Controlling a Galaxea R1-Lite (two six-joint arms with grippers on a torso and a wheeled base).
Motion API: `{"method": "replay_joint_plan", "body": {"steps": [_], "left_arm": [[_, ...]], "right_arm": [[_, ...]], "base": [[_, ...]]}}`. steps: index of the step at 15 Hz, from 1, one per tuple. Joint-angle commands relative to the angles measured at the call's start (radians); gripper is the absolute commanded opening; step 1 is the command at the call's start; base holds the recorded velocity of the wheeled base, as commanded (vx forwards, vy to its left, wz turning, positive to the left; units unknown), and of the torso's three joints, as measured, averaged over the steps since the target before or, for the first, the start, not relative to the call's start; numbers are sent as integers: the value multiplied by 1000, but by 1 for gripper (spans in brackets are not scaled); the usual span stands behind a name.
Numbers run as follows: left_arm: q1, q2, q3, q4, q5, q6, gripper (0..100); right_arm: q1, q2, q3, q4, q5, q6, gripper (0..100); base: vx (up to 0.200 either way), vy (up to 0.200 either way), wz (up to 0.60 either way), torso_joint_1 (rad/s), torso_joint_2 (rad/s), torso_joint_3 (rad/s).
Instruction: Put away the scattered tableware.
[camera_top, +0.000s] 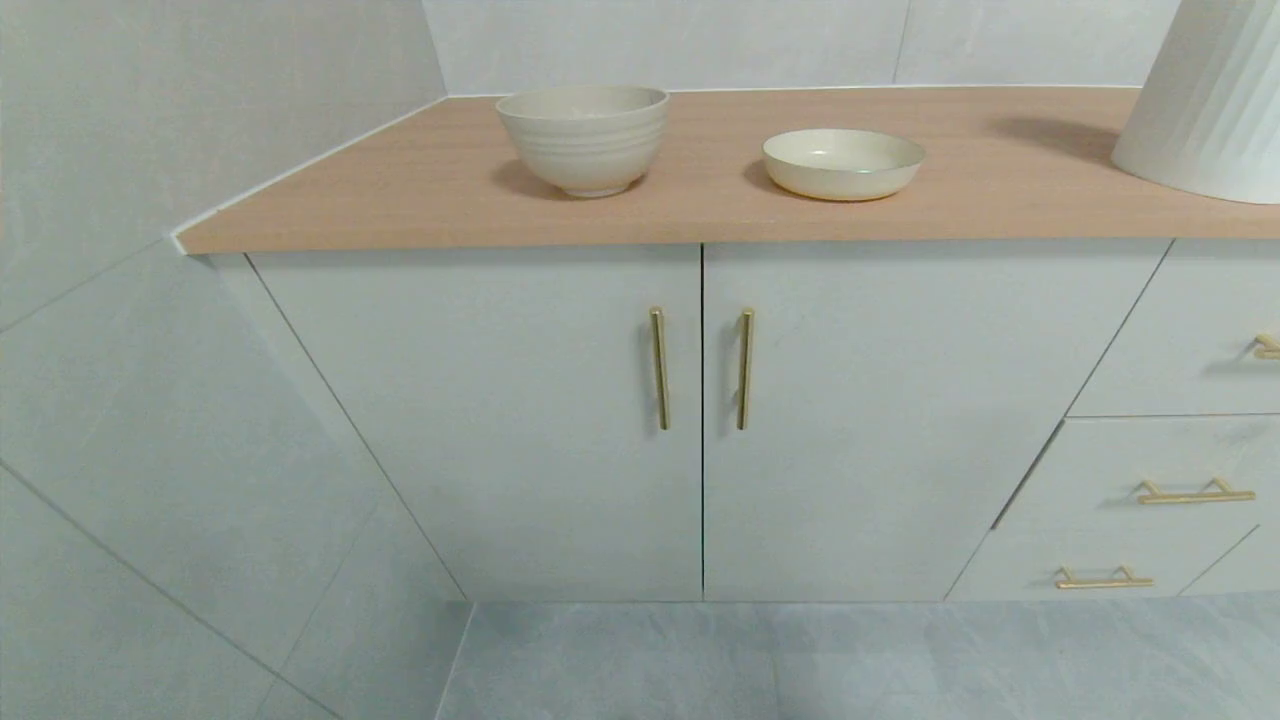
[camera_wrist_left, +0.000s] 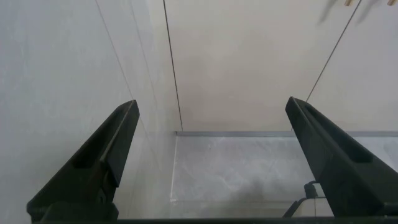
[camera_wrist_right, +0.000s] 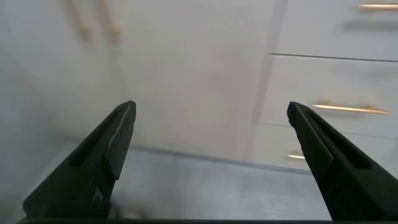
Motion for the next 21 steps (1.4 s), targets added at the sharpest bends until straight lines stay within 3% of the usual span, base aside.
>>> {"method": "replay_joint_plan", "body": {"steps": [1,2,3,4,7,9,12,14,21], "left_arm": [[0,0,0,-1,0,0,100],[0,2,0,-1,0,0,100],[0,2,0,0,0,0,100],[0,2,0,0,0,0,100],[0,2,0,-1,0,0,100],[0,2,0,0,0,0,100],[0,2,0,-1,0,0,100],[0,2,0,-1,0,0,100],[0,2,0,-1,0,0,100]], "right_arm": [[13,242,-111,25,156,9,100],[13,301,-125,22,184,9,100],[25,515,-198,15,265,8,100],[62,638,-259,15,280,9,100],[321,943,-439,11,227,29,100],[444,1140,-545,-33,173,34,100],[465,1353,-605,-223,173,51,100],[493,1528,-675,-446,171,148,100],[534,1799,-899,-556,168,186,100]], "base": [[0,0,0,0,0,0],[0,0,0,0,0,0],[0,0,0,0,0,0],[0,0,0,0,0,0],[0,0,0,0,0,0],[0,0,0,0,0,0],[0,0,0,0,0,0],[0,0,0,0,0,0],[0,0,0,0,0,0]]}}
